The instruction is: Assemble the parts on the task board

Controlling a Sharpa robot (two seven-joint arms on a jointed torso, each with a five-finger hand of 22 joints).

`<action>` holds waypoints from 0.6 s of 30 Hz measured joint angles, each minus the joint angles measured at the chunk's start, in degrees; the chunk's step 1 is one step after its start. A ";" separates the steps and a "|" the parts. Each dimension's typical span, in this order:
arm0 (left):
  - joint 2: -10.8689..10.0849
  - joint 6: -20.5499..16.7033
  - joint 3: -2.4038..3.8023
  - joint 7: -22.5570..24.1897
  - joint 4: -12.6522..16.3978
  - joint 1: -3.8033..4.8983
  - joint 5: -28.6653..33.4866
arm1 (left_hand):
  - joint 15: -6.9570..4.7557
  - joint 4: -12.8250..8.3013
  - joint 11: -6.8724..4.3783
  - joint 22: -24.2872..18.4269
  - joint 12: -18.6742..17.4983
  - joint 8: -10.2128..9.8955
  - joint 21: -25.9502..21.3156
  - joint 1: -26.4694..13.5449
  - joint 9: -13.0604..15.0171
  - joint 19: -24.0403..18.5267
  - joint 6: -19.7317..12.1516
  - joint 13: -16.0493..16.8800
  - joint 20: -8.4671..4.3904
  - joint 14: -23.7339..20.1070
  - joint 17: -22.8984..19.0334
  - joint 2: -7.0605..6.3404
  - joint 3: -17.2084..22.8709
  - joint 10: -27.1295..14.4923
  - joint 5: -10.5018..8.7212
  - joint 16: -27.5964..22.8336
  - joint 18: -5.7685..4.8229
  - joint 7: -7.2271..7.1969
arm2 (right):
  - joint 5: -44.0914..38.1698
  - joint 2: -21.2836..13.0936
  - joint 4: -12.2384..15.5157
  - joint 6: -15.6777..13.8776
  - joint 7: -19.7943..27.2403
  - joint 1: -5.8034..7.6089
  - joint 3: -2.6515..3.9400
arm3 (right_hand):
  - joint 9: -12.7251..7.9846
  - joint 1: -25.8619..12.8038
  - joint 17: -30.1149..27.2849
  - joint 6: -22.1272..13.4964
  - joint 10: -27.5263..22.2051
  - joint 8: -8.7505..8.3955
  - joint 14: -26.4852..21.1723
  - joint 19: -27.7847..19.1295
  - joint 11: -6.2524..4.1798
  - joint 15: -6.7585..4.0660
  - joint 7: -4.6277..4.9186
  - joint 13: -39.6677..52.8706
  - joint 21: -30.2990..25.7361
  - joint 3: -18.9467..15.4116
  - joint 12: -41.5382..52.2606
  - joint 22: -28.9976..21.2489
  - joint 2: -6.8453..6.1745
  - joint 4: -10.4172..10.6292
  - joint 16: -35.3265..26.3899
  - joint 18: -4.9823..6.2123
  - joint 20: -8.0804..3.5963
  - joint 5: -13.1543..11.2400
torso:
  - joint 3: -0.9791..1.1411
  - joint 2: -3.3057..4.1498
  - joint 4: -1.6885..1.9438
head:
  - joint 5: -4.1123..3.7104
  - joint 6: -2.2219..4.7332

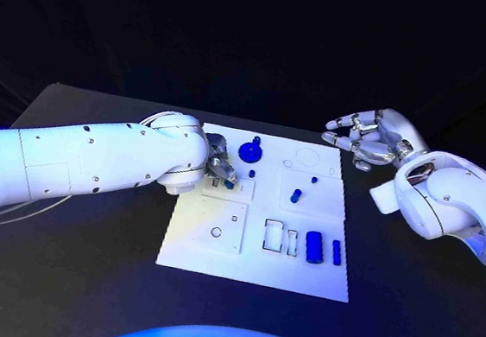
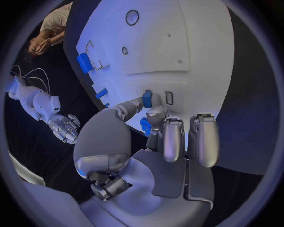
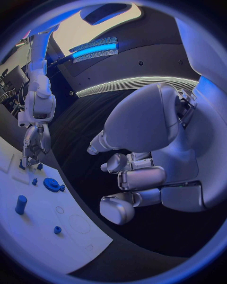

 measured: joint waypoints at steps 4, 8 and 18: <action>0.01 0.02 -0.02 0.00 -0.06 -0.02 0.00 | 0.00 0.19 -0.09 0.00 0.34 0.12 0.00 0.00 -0.05 -0.22 0.08 0.15 -0.21 0.00 0.00 0.00 -0.50 0.09 -0.02 0.00 0.00 -0.08 | 0.01 0.01 0.00 0.00 0.00 0.00 0.00 | 0.00 0.00 0.00 0.00 0.00 0.00 0.00 0.00 0.00 0.00 0.00 0.00 0.00 0.00 0.00 0.00 0.00 0.00 0.00 0.00 0.00 0.00 | 0.00 0.00 0.00 | -0.05 -0.04; 0.01 0.07 -0.02 0.00 -0.07 -0.02 0.00 | 0.00 0.42 -0.30 0.00 0.59 0.28 -0.01 0.00 -0.14 -0.21 0.30 0.41 -0.21 0.00 0.00 0.00 -0.74 0.29 -0.02 0.00 0.00 -0.29 | 0.01 -0.01 0.01 0.00 0.00 0.00 0.00 | 0.00 0.00 0.00 0.00 0.00 0.00 0.00 0.00 0.00 0.00 0.00 0.00 0.00 0.00 0.00 0.00 0.00 0.00 0.00 0.00 0.00 0.00 | 0.00 0.00 0.00 | -0.05 -0.09; 0.01 0.20 -0.04 -0.02 -0.11 -0.04 0.01 | 0.00 0.78 -0.30 -0.01 0.83 0.63 0.20 -0.31 -0.28 -0.22 0.59 0.58 -0.21 0.00 -0.01 -0.31 -1.40 0.30 -0.02 0.00 0.00 -0.59 | 0.02 -0.04 0.03 0.00 0.00 0.00 0.00 | -0.01 0.00 -0.01 0.00 0.00 0.00 0.00 0.00 0.00 0.00 0.00 0.01 0.00 -0.01 0.00 0.00 0.00 0.01 0.00 0.00 0.00 0.00 | 0.03 0.00 0.01 | -0.05 -0.11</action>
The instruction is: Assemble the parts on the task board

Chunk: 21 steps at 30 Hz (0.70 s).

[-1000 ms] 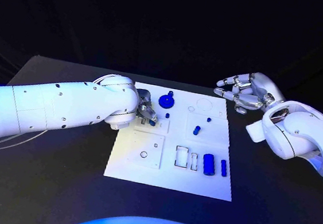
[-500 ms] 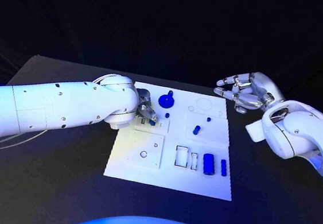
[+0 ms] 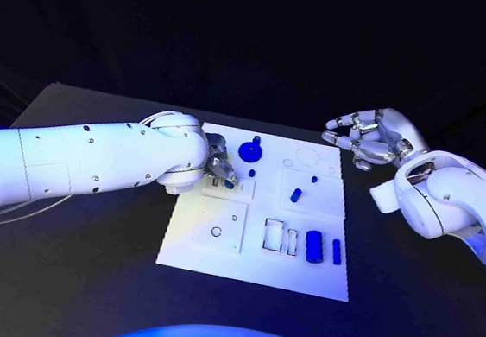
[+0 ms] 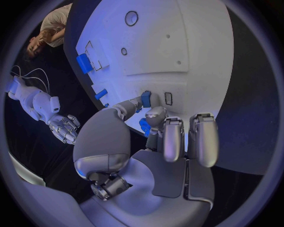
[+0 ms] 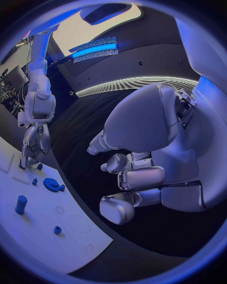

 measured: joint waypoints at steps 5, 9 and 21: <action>0.00 0.01 -0.01 -0.01 -0.05 -0.01 0.01 | -0.21 0.59 -0.02 0.00 0.00 0.37 0.00 -0.07 -0.06 0.00 0.20 0.04 0.00 -0.21 0.00 -0.07 -0.91 0.02 0.00 0.00 0.00 -0.21 | 0.00 0.00 0.02 0.00 0.00 0.00 0.00 | -0.08 0.00 0.00 0.00 0.00 0.00 0.00 0.00 0.00 0.00 0.00 0.00 0.00 -0.15 0.00 0.00 0.00 0.15 0.00 0.00 0.00 0.00 | 0.00 0.00 0.00 | 0.01 0.05; 0.01 0.01 -0.02 -0.04 -0.12 -0.03 0.01 | -0.21 1.56 -0.20 0.00 0.34 0.88 0.22 -0.44 -0.39 0.00 0.41 0.04 0.00 -0.21 -0.01 0.29 -2.98 0.20 0.00 0.00 0.00 -0.42 | 0.00 -0.01 0.04 0.00 0.01 0.00 0.00 | -0.08 0.00 0.00 0.00 0.00 0.00 0.00 0.00 0.00 0.00 0.00 0.00 0.00 -0.15 0.00 0.00 0.00 0.15 0.00 0.00 0.00 0.00 | 0.00 0.00 -0.01 | 0.01 0.08; -0.02 0.01 0.00 -0.11 -0.35 -0.01 0.03 | -0.21 3.69 -0.20 -0.01 0.87 1.53 0.22 -0.64 -1.12 0.00 0.37 0.14 0.00 -0.21 -0.01 0.55 -6.22 0.20 0.02 0.00 0.00 -0.40 | 0.00 -0.10 0.09 0.00 0.01 0.00 0.00 | -0.08 0.00 0.00 0.00 0.00 0.00 0.00 -0.22 0.00 0.00 0.00 -0.08 -0.49 -0.15 0.00 -0.24 0.00 0.15 -0.34 0.00 0.22 0.00 | -0.01 0.01 -0.01 | -0.16 0.11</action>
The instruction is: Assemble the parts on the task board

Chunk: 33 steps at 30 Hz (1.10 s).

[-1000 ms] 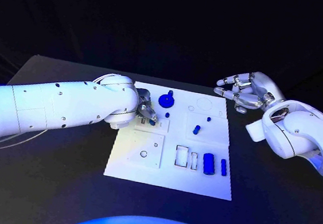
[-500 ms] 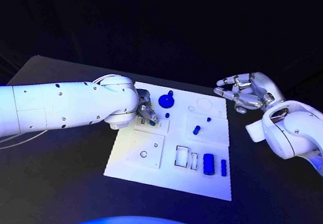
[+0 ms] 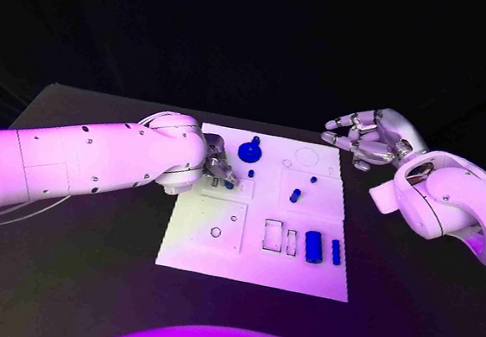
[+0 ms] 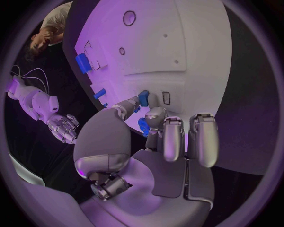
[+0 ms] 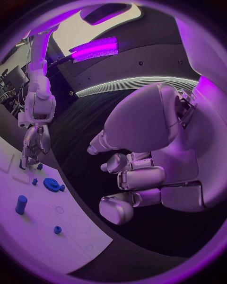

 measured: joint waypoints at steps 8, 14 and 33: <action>-0.02 0.00 0.00 -0.06 -0.09 0.00 0.05 | 0.00 1.14 0.00 0.00 0.06 0.26 0.15 -0.40 -0.36 0.00 0.00 0.00 0.00 0.00 0.00 0.40 -1.46 0.00 0.00 0.00 0.01 0.00 | 0.01 -0.04 0.00 0.00 0.00 0.00 0.00 | -0.06 0.00 0.00 0.00 0.00 0.00 0.00 0.00 0.00 0.00 0.00 0.00 0.00 0.00 -0.21 0.00 0.00 0.00 -0.23 0.00 0.00 0.00 | -0.01 -0.01 0.00 | -0.04 0.00; -0.03 -0.01 -0.02 -0.13 -0.17 -0.02 0.20 | 0.00 3.41 0.00 -0.01 0.66 1.04 0.22 -0.94 -0.93 0.00 0.00 0.10 0.00 0.00 0.00 0.58 -6.47 0.00 0.00 0.00 0.01 0.00 | 0.01 -0.07 -0.01 0.00 0.00 0.00 0.00 | -0.06 0.00 0.05 0.00 0.00 0.00 0.00 0.00 0.00 0.00 0.00 0.00 0.00 0.00 -0.21 0.00 0.00 0.00 -0.23 0.00 0.00 0.00 | -0.02 -0.02 0.01 | -0.05 -0.02; 0.17 -0.28 0.10 -0.29 0.07 -0.04 1.54 | 0.00 6.01 0.00 -0.01 1.31 1.71 0.22 0.08 -2.07 0.00 -0.20 0.20 0.00 0.00 -0.01 2.03 -13.59 0.00 0.01 0.00 0.00 0.20 | 0.01 0.01 -0.12 0.00 0.00 0.00 0.00 | -0.06 0.00 0.03 0.00 0.00 0.00 0.00 0.00 0.00 0.00 0.00 -0.04 0.00 0.00 -0.21 0.01 0.00 0.00 -0.23 0.00 0.00 0.00 | -0.02 -0.03 0.03 | -0.08 0.01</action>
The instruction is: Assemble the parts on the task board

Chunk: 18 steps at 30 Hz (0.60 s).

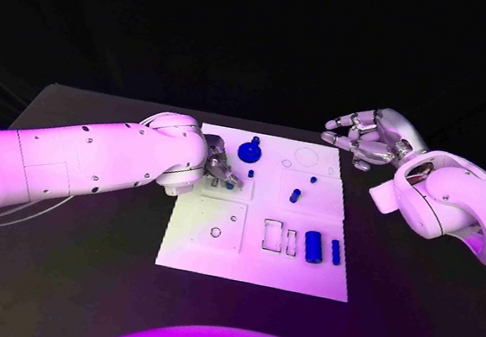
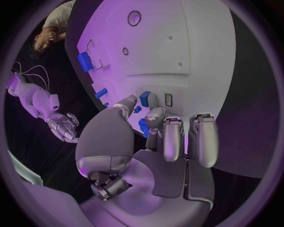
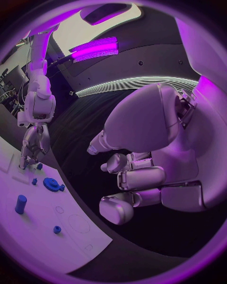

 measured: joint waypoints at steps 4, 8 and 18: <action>-0.18 -0.14 0.12 0.00 0.11 0.00 0.12 | 0.00 0.15 0.00 0.00 0.03 0.29 0.00 0.02 -0.05 0.00 0.00 0.00 0.00 0.00 0.00 0.02 -0.14 0.00 0.00 0.00 0.00 0.00 | 0.00 0.01 -0.04 0.00 0.00 0.00 0.00 | 0.00 0.00 0.00 0.00 0.00 0.00 0.00 0.00 0.00 0.00 0.00 0.00 0.00 0.00 0.00 0.00 0.00 0.00 0.00 0.00 0.00 0.00 | 0.00 0.00 0.00 | 0.00 0.07; -1.07 -0.16 0.51 -0.01 0.68 -0.01 0.21 | 0.00 -0.01 0.00 0.00 0.03 0.29 0.00 0.31 -0.16 0.00 0.00 -0.07 0.00 0.00 0.00 0.31 -0.46 0.00 0.00 0.00 0.00 0.00 | 0.00 0.01 -0.13 0.00 0.00 0.00 0.00 | 0.00 0.00 -0.01 0.00 0.00 0.00 0.00 0.00 0.00 0.00 0.00 0.00 0.00 0.00 0.00 0.00 0.00 0.00 0.00 0.00 0.00 0.00 | -0.01 0.00 0.01 | 0.01 0.14; -3.55 2.49 2.87 -0.05 2.03 3.29 2.16 | 0.43 1.39 1.35 -1.11 -6.51 -0.57 -4.09 3.75 -1.80 -0.96 -3.11 -9.51 0.32 0.20 0.04 0.95 -4.90 -5.96 0.00 -0.51 0.00 1.64 | 0.02 0.21 -0.98 0.00 0.01 0.00 0.00 | 0.01 0.00 -0.01 0.00 0.00 0.00 0.00 0.00 0.00 0.00 0.00 0.00 0.00 0.00 0.00 0.00 0.00 0.00 0.00 0.00 0.00 0.00 | -0.04 -0.05 0.05 | -0.11 1.14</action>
